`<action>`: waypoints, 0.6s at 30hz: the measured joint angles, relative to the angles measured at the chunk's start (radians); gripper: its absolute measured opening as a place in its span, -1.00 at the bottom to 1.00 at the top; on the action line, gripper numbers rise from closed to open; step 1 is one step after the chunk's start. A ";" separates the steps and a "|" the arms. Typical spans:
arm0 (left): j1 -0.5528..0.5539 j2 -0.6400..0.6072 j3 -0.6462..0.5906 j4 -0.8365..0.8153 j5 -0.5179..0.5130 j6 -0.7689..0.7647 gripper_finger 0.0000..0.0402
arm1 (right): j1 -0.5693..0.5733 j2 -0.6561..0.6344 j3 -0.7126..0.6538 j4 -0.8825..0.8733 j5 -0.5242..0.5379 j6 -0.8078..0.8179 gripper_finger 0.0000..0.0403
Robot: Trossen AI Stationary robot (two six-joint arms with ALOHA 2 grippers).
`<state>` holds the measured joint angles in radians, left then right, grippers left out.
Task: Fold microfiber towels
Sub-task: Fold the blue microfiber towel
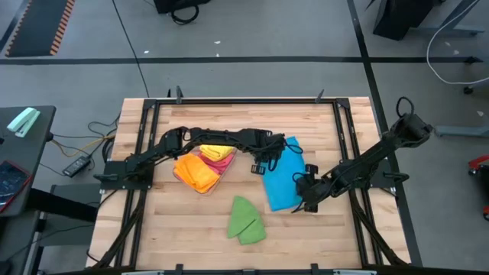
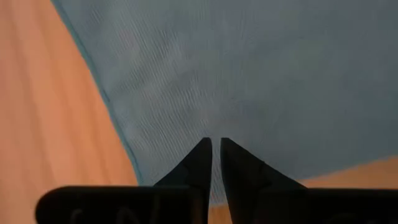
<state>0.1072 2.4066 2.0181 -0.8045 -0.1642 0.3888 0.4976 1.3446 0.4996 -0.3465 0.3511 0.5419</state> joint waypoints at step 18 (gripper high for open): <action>-0.153 -0.045 0.001 -0.164 0.000 -0.029 -0.71 | 0.224 -0.092 -0.050 -0.013 0.026 -0.119 -0.04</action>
<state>-0.0454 2.3619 2.0193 -0.9688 -0.1638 0.3595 0.7218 1.2528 0.4493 -0.3598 0.3768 0.4229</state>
